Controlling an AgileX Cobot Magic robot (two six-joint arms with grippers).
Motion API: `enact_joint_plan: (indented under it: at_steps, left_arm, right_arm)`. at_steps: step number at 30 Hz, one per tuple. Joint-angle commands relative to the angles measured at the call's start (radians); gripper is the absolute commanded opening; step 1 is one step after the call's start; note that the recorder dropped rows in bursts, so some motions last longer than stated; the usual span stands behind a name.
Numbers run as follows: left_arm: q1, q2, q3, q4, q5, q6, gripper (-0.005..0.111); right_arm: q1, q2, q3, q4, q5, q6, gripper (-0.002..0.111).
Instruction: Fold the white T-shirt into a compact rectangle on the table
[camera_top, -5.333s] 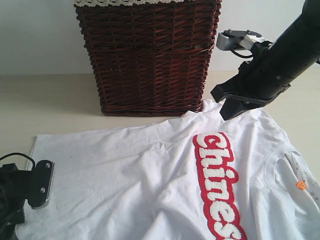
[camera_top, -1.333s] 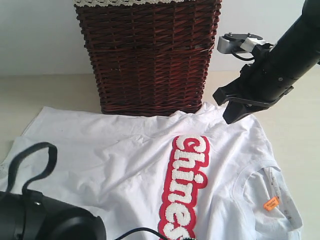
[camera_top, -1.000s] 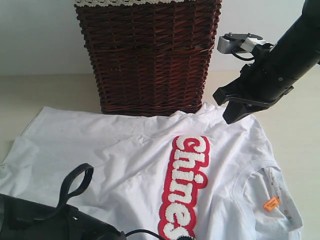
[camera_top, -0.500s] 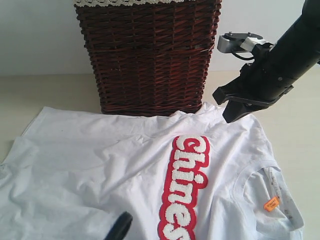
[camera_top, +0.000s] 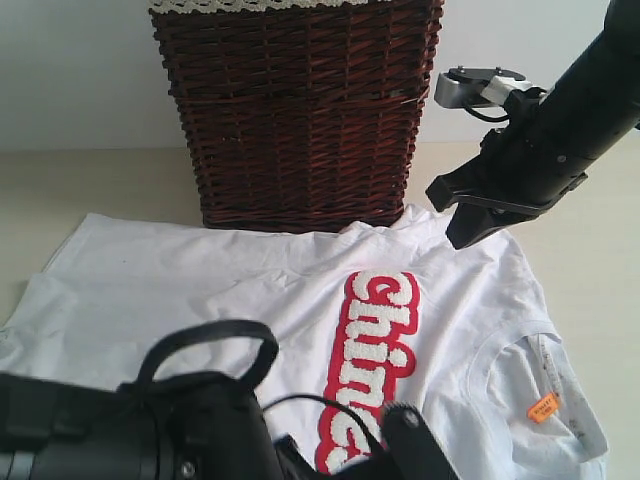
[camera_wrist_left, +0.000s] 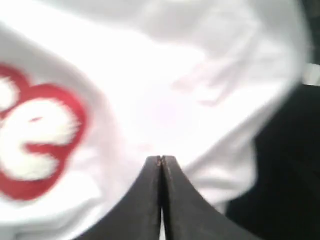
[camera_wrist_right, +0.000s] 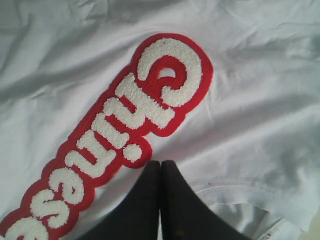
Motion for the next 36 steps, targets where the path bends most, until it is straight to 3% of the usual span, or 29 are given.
enact_joint_plan:
  at_steps: [1, 7, 17, 22, 24, 30, 36]
  left_arm:
    - [0.067, 0.032, 0.018, 0.141, -0.015, -0.213, 0.000]
    - [-0.012, 0.092, 0.018, 0.125, -0.092, -0.196, 0.000]
    - [-0.086, 0.166, 0.007, 0.017, -0.060, -0.182, 0.000]
    - [-0.092, 0.129, -0.053, -0.146, -0.009, 0.011, 0.000]
    - [-0.092, 0.106, -0.067, -0.145, 0.031, 0.047, 0.000]
    - [0.004, -0.043, -0.040, -0.129, 0.042, 0.047, 0.000]
    - [0.216, -0.190, -0.001, -0.042, 0.107, 0.000, 0.000]
  right_arm:
    - [0.000, -0.010, 0.003, -0.002, -0.005, -0.009, 0.000]
    - [0.000, -0.010, 0.003, -0.002, -0.017, -0.009, 0.000]
    - [0.000, -0.010, 0.003, -0.002, -0.030, -0.009, 0.000]
    - [0.000, -0.010, 0.003, -0.002, -0.032, -0.009, 0.000]
    - [0.000, -0.010, 0.003, -0.002, -0.028, -0.009, 0.000]
    - [0.000, 0.015, 0.027, -0.117, -0.051, 0.003, 0.000]
    - [0.000, 0.127, 0.062, -0.228, -0.119, 0.123, 0.000]
